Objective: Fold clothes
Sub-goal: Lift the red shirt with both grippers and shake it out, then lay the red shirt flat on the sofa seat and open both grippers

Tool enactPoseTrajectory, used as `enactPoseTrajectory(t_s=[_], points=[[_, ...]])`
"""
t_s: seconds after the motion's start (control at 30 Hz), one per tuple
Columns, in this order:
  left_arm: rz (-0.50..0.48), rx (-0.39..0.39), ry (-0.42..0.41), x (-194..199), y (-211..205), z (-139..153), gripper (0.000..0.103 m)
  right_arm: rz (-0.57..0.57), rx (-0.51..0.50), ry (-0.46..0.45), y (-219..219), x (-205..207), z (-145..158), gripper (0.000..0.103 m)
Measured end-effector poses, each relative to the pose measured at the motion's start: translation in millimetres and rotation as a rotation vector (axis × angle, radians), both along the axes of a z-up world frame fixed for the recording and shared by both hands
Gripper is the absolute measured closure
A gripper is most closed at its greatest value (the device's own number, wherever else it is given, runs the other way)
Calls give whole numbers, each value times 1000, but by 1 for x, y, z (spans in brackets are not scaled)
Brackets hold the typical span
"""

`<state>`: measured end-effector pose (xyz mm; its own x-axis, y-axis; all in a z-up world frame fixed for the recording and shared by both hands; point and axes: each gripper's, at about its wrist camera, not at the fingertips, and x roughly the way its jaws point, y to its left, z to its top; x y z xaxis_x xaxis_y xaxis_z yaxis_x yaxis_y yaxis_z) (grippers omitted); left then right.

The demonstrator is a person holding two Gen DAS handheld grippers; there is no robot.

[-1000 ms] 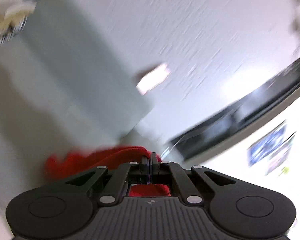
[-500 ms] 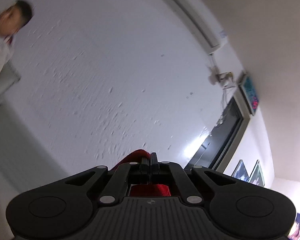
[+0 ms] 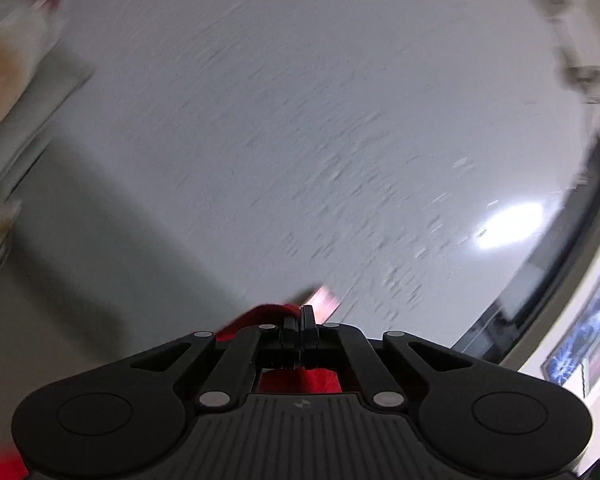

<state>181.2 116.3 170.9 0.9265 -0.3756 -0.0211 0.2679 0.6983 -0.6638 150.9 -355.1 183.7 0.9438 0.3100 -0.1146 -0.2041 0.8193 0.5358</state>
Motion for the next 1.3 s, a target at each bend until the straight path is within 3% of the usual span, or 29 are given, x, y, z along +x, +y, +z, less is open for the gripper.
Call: enactPoseTrajectory(t_s=[0.1, 0.13, 0.2, 0.27, 0.33, 0.4, 0.57, 0.63, 0.7, 0.77, 1.07, 1.2, 1.23, 1.3], points=[[1, 34, -134, -14, -7, 29, 103, -22, -22, -129, 3, -2, 33, 100], [1, 47, -151, -21, -8, 30, 103, -12, -15, -140, -3, -9, 32, 100], [-4, 55, -144, -33, -8, 13, 103, 7, -4, -153, -13, -24, 25, 100], [-8, 56, -94, -49, -8, -18, 103, 18, -6, -97, -22, -37, -7, 100], [-4, 65, -25, -66, -10, -52, 103, 26, -5, -31, -29, -48, -41, 100], [10, 91, 84, -87, -13, -97, 103, 23, 9, 102, -32, -51, -94, 100], [69, 81, 447, -111, -7, -225, 103, 9, 46, 443, -39, -61, -227, 100], [76, 134, 552, -116, -11, -251, 103, -7, 28, 550, -41, -72, -269, 100], [82, 168, 616, -124, -11, -267, 103, -9, -6, 606, -46, -77, -292, 100], [79, 175, 625, -134, -6, -267, 103, 7, -12, 627, -46, -83, -297, 100], [69, 270, 538, -166, -9, -225, 103, 36, -50, 578, -50, -132, -266, 100], [102, 418, 670, -171, -29, -252, 100, 88, -128, 672, -45, -152, -274, 98], [116, 455, 713, -174, -31, -256, 99, 109, -148, 709, -44, -153, -277, 87], [135, 498, 741, -184, -36, -253, 89, 122, -187, 752, -44, -158, -277, 81]])
